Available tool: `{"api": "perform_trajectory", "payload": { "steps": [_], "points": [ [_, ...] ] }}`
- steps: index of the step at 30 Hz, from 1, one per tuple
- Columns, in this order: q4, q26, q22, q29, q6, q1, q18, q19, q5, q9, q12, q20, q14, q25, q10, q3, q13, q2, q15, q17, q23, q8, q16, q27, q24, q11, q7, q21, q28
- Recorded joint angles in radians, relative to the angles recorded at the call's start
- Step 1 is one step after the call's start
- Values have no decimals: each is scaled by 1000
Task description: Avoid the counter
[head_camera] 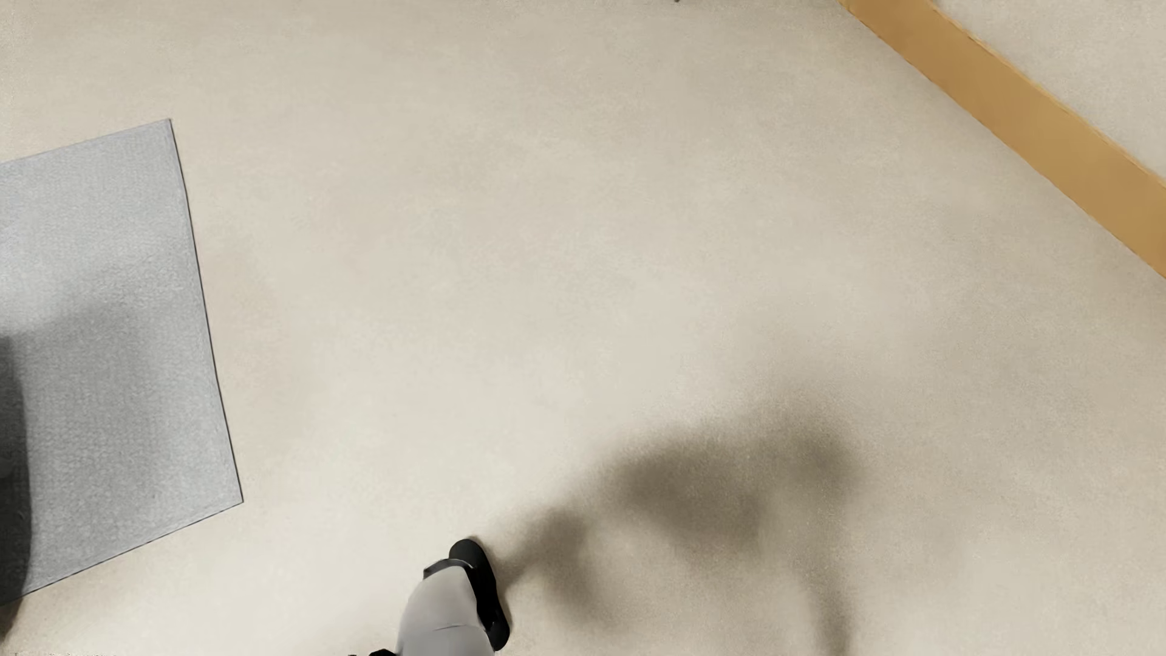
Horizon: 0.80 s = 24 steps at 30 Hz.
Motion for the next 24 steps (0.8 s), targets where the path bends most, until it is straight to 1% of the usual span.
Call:
{"api": "perform_trajectory", "payload": {
  "steps": [1,2,3,4,5,6,7,8,9,10,12,14,15,16,17,18,19,20,21,22,23,24],
  "points": [
    [-46,45,66,-13,-24,31,6,-154,-62,4,-110,38,-36,-6,1,-3,20,-49,77,9,-12,-32,2,-17,-50,134,7,3,46],
    [-90,105,166,-32,-48,58,10,-191,-70,9,-233,47,-56,-8,-14,-14,32,-121,51,28,-42,-15,20,-48,-58,265,-2,14,47],
    [-131,178,256,-56,-67,83,13,-221,-30,12,-350,8,-65,-7,-41,-29,34,-200,5,53,-78,17,54,-78,-4,374,-26,25,-2],
    [-171,180,322,-84,-78,108,16,-191,29,12,-454,-94,-66,4,-79,-46,33,-265,-19,80,-122,28,95,-102,107,424,-60,32,-79],
    [-211,99,351,-98,-86,130,18,-155,66,7,-550,-214,-64,30,-119,-59,28,-297,-37,105,-171,-29,137,-122,230,398,-99,29,-132],
    [-248,-14,334,-97,-92,152,19,-128,90,-1,-634,-302,-62,39,-157,-66,21,-302,-48,115,-207,-113,166,-120,322,307,-142,36,-123],
    [-280,-106,281,-88,-97,176,19,-110,112,-11,-694,-314,-63,31,-191,-69,9,-288,-58,107,-232,-207,165,-113,326,166,-179,57,-82],
    [-305,-140,208,-64,-102,198,17,-96,156,-21,-726,-287,-72,17,-208,-70,-8,-273,-63,83,-245,-247,152,-107,286,-1,-211,87,-27],
    [-323,-151,124,-23,-104,215,16,-98,210,-28,-736,-250,-84,12,-213,-69,-34,-266,-64,53,-248,-231,131,-96,203,-145,-238,114,16],
    [-338,-160,26,4,-106,225,15,-88,255,-33,-730,-220,-99,15,-203,-65,-63,-275,-65,23,-255,-181,112,-84,94,-225,-257,131,67],
    [-353,-179,-156,13,-106,234,13,-100,306,-37,-669,-207,-124,22,-168,-48,-112,-337,-53,-27,-293,-58,122,-77,-76,-225,-275,145,164],
    [-363,-184,-306,-9,-106,245,9,-125,331,-34,-549,-178,-131,35,-144,-37,-173,-420,-26,-56,-314,33,155,-74,-221,-144,-281,139,200],
    [-371,-174,-327,-12,-106,256,7,-126,340,-32,-489,-165,-136,40,-139,-36,-177,-457,-18,-57,-357,69,162,-78,-267,-120,-285,136,223],
    [-381,-150,-311,-15,-105,272,6,-121,348,-31,-435,-148,-140,51,-144,-37,-177,-487,-5,-53,-400,95,167,-82,-312,-124,-292,130,224],
    [-393,-106,-259,-17,-103,288,5,-117,357,-32,-389,-134,-146,55,-149,-39,-173,-507,-1,-50,-440,126,177,-87,-327,-157,-301,131,216],
    [-407,-42,-175,-14,-100,308,5,-105,359,-33,-352,-122,-151,59,-156,-41,-164,-516,10,-46,-472,144,180,-94,-333,-210,-310,136,195],
    [-421,40,-55,-10,-97,332,6,-99,354,-35,-323,-118,-154,68,-163,-41,-155,-514,21,-38,-493,130,184,-103,-316,-263,-314,144,168],
    [-436,118,79,-6,-94,358,6,-85,346,-39,-286,-116,-157,71,-162,-39,-154,-507,32,-38,-491,110,190,-114,-294,-290,-315,147,119],
    [-453,202,243,7,-91,375,9,-106,338,-43,-260,-149,-177,62,-139,-39,-148,-492,76,-37,-474,112,202,-109,-227,-291,-318,158,41],
    [-468,234,380,17,-88,382,4,-198,327,-47,-223,-217,-187,47,-89,-37,-148,-474,92,-32,-443,113,220,-99,-113,-266,-325,172,-79],
    [-472,195,473,23,-80,366,-1,-209,313,-48,-175,-361,-186,42,10,-36,-152,-467,49,-17,-402,107,258,-95,69,-206,-332,179,-232],
    [-464,119,489,24,-66,327,-33,-205,302,-47,-119,-451,-170,39,151,-35,-164,-458,-1,1,-343,91,284,-84,211,-140,-333,178,-290]
  ]
}}
